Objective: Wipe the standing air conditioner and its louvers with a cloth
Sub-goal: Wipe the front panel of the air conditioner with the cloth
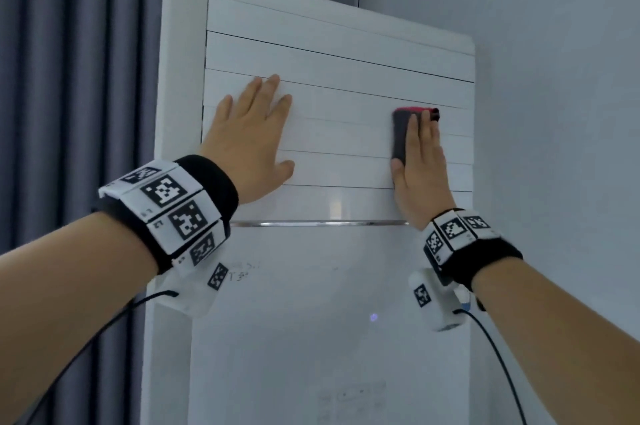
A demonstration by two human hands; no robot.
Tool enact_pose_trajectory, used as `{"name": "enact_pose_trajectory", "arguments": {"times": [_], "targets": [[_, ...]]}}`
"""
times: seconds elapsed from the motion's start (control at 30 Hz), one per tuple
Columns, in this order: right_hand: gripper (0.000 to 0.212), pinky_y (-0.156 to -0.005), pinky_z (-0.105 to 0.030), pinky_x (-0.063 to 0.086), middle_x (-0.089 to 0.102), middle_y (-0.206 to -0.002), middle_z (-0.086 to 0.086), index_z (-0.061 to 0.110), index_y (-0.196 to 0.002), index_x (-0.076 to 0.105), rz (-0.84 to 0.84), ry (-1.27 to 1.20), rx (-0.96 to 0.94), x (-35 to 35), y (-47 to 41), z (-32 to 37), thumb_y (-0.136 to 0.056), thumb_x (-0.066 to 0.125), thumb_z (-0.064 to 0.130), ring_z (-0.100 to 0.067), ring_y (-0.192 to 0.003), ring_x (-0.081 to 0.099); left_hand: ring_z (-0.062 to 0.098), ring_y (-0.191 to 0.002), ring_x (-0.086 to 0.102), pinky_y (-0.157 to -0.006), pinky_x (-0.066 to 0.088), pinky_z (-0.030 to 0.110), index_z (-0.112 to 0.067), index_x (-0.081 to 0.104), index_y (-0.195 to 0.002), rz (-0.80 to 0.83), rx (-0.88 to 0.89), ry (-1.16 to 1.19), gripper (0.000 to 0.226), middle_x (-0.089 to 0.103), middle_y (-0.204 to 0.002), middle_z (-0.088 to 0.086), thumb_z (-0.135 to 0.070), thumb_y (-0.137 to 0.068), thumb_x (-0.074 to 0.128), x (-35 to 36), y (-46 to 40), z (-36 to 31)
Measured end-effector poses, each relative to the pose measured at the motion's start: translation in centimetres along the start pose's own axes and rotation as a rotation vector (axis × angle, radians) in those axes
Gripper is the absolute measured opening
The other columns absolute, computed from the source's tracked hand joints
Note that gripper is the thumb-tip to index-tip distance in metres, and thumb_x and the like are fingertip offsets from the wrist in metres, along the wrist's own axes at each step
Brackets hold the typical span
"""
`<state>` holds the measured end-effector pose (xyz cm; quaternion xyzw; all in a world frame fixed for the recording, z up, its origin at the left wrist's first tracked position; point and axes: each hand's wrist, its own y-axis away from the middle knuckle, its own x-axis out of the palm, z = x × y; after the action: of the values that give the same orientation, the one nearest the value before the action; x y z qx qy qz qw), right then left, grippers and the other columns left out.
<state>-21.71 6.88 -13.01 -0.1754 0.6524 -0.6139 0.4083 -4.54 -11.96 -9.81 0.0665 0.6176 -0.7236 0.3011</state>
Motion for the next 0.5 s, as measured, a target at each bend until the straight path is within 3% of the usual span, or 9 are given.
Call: {"name": "enact_pose_trajectory", "arguments": {"times": [0.27,0.5], "targets": [[0.063,-0.117,-0.036,0.001,-0.005,-0.157,-0.009,0.013,-0.146,-0.002,0.028,0.002,-0.303,0.6,0.3,0.2,-0.096,0.035,0.02,-0.021,-0.144,-0.008,0.019,-0.145,-0.014,-0.113,0.005,0.056,-0.014,0.001,-0.149,0.0,0.079,-0.085,0.087,-0.018,-0.157,-0.001,-0.051,-0.086,0.048,2.1,-3.0,-7.2],[0.064,-0.117,-0.04,0.005,-0.003,-0.156,-0.011,0.01,-0.146,0.001,-0.041,0.013,-0.034,-0.1,0.5,-8.3,-0.094,0.037,0.016,-0.025,-0.144,-0.003,0.019,-0.143,-0.02,-0.11,-0.002,0.061,-0.023,-0.003,-0.149,0.071,0.014,-0.035,0.086,-0.02,-0.156,-0.005,-0.051,-0.087,0.05,3.6,-3.6,-7.7]]}}
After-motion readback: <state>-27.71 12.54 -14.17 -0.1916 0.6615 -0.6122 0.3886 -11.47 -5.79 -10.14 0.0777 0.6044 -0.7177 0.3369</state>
